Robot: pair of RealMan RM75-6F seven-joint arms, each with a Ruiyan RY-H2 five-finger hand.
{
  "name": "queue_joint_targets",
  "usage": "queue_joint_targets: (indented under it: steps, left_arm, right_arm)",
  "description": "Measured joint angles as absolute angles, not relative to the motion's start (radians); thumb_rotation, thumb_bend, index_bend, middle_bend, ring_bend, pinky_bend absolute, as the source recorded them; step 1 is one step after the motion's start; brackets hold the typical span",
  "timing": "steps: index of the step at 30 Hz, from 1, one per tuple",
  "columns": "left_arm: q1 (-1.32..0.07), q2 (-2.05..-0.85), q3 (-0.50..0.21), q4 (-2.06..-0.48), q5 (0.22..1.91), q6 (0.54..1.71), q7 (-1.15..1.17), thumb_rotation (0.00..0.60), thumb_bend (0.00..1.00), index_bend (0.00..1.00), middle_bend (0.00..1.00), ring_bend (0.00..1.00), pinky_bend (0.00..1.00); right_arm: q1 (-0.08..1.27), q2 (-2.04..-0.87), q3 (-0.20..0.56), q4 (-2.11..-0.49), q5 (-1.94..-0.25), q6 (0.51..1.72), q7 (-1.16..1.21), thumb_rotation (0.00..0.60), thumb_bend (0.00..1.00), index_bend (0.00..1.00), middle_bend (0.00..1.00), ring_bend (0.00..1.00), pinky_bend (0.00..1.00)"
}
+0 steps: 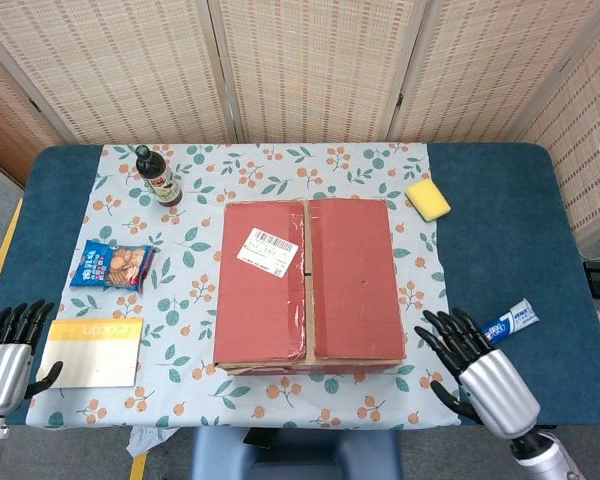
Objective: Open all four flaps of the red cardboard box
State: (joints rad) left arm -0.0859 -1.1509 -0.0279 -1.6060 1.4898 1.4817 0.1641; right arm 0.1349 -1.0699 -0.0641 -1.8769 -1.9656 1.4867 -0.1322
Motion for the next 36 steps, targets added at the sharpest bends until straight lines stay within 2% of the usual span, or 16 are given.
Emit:
queue_joint_targets:
  steps: [8, 16, 28, 36]
  left_arm:
    - [-0.083, -1.148, -0.029, -1.609, 1.486, 1.483, 0.150, 0.600, 0.34, 0.00, 0.09, 0.03, 0.00]
    - [-0.081, -1.140, -0.028, -1.612, 1.493, 1.488, 0.125, 0.600, 0.34, 0.00, 0.09, 0.03, 0.00]
    - [-0.074, -1.124, -0.029, -1.611, 1.504, 1.503, 0.080, 0.600, 0.34, 0.00, 0.09, 0.03, 0.00]
    - [-0.072, -1.117, -0.028, -1.614, 1.500, 1.500, 0.067, 0.600, 0.34, 0.00, 0.09, 0.03, 0.00]
  right_arm:
    - [0.193, -1.139, -0.033, -1.962, -1.939, 1.355, -0.280, 0.600, 0.39, 0.00, 0.00, 0.00, 0.00]
    - [0.251, -1.255, 0.024, -1.985, -1.860, 1.255, -0.391, 0.600, 0.39, 0.00, 0.00, 0.00, 0.00]
    - [0.339, -1.386, 0.094, -1.960, -1.721, 1.154, -0.481, 0.600, 0.39, 0.00, 0.00, 0.00, 0.00]
    - [0.377, -1.451, 0.127, -1.932, -1.683, 1.149, -0.533, 0.600, 0.39, 0.00, 0.00, 0.00, 0.00]
